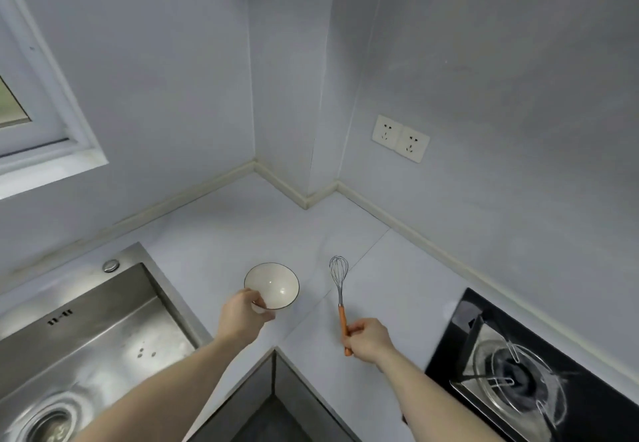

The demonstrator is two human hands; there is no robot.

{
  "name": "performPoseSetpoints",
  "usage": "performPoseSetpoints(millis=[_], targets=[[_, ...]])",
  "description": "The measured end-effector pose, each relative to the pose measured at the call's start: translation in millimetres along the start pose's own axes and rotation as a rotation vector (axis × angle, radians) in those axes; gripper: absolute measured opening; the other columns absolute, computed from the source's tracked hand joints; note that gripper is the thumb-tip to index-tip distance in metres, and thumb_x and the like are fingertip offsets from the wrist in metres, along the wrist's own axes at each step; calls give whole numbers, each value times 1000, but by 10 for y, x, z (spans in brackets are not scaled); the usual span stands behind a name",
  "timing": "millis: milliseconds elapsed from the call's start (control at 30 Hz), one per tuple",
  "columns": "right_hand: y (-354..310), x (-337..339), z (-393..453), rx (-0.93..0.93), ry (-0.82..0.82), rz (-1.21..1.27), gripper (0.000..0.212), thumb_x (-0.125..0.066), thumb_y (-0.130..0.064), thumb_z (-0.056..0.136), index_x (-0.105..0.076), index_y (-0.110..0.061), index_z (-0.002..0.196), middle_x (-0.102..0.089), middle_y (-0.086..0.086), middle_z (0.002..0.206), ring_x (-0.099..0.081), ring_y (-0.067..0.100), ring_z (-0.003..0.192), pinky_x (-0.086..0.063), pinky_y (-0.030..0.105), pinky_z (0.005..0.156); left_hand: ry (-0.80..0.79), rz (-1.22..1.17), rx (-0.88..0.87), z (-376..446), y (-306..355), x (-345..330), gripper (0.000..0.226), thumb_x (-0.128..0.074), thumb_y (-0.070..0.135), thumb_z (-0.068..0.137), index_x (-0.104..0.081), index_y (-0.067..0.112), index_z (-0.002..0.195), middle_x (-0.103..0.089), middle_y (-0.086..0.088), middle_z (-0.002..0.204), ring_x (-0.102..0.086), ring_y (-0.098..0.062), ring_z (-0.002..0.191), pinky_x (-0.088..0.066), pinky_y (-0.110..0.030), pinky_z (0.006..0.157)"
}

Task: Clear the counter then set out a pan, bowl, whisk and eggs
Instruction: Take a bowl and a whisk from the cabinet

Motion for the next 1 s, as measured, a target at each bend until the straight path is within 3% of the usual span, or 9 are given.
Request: performPoseSetpoints(millis=[167, 300, 433, 567, 667, 767, 867, 1000], targets=[[-144, -4, 327, -17, 5, -67, 10, -68, -20, 78, -74, -22, 70, -75, -2, 65, -68, 10, 60, -61, 29, 74, -55, -15, 19, 331, -109, -230, 24, -89, 29, 69, -69, 19, 77, -63, 10, 93, -59, -18, 83, -48, -32, 70], [-237, -59, 591, -20, 34, -75, 13, -68, -23, 79, -70, -25, 67, -77, 1, 72, -76, 20, 76, -63, 36, 75, -54, -25, 24, 537, -128, -335, 23, -89, 29, 70, -68, 20, 74, -64, 12, 94, -60, -19, 83, -52, -34, 72], [-293, -136, 812, -31, 44, -41, 15, -69, -25, 80, -69, -29, 66, -77, 0, 73, -76, 20, 77, -63, 38, 77, -77, -2, 34, 718, -138, -438, 19, -86, 30, 76, -68, 23, 77, -64, 12, 115, -61, -17, 106, -40, -25, 78], [-332, -216, 1011, -35, 56, -7, 13, -68, -28, 78, -69, -33, 67, -77, -3, 78, -75, 19, 79, -63, 39, 79, -112, 69, 32, 911, -79, -486, 12, -77, 35, 84, -71, 26, 88, -58, 13, 139, -58, -16, 120, -41, -24, 86], [-389, -249, 1091, -21, 68, 3, 14, -69, -30, 81, -68, -36, 69, -77, -4, 83, -75, 19, 81, -62, 37, 82, -82, 103, -2, 974, 31, -422, 14, -74, 39, 86, -72, 27, 93, -57, 16, 137, -62, -15, 113, -43, -25, 82], [-426, -260, 1158, -23, 85, 18, 17, -69, -30, 83, -67, -37, 68, -77, -5, 82, -74, 19, 82, -61, 35, 83, -9, 105, -46, 932, 50, -340, 9, -72, 38, 88, -68, 30, 90, -57, 20, 118, -64, -12, 92, -50, -28, 71], [-515, -243, 1212, -29, 101, 11, 21, -67, -29, 85, -67, -33, 65, -77, -2, 79, -74, 20, 81, -61, 33, 79, 8, 105, -105, 880, 49, -342, 1, -68, 30, 93, -67, 30, 93, -54, 16, 112, -64, -13, 88, -54, -33, 73], [-691, -212, 1334, -39, 130, 50, 27, -62, -35, 87, -70, -23, 65, -76, 2, 75, -72, 24, 76, -61, 33, 73, 11, 99, -138, 880, 49, -368, 18, -62, 24, 95, -71, 25, 111, -55, 11, 115, -64, -18, 90, -51, -30, 79]])
Point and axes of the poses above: each hand's wrist, its own z-axis towards the middle knuckle, its own x-axis out of the back of the hand, y = z × x, the point moved 9 cm from there along z, towards the middle knuckle
